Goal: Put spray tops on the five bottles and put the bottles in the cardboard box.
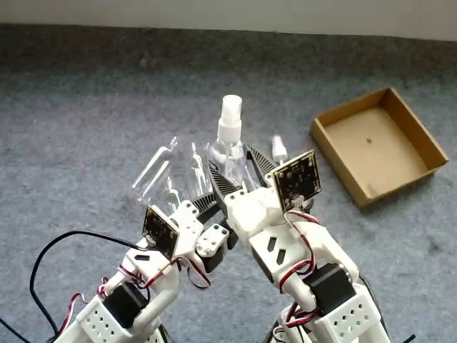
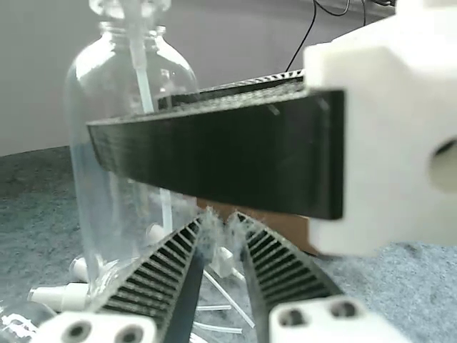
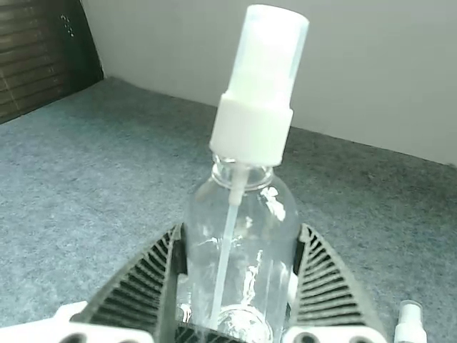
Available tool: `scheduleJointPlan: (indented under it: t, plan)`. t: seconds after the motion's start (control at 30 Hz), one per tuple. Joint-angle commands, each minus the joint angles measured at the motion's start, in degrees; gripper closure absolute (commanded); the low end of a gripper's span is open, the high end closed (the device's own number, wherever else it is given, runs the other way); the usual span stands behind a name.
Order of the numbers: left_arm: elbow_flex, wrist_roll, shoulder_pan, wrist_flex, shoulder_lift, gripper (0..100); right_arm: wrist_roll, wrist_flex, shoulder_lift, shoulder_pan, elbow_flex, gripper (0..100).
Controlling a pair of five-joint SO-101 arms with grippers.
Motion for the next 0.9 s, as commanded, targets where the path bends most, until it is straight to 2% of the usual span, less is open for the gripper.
scheduleJointPlan:
  t: [0.0, 0.87]
  plan:
    - [1.01, 0.88, -1.63, -1.14, 0.22, 100, -0.44, 0.04, -1.36, -0.75, -0.92, 91.6]
    - [1.1, 0.79, -7.08, -1.23, 0.22, 99, -0.35, 0.04, -1.36, -0.66, -0.92, 91.7]
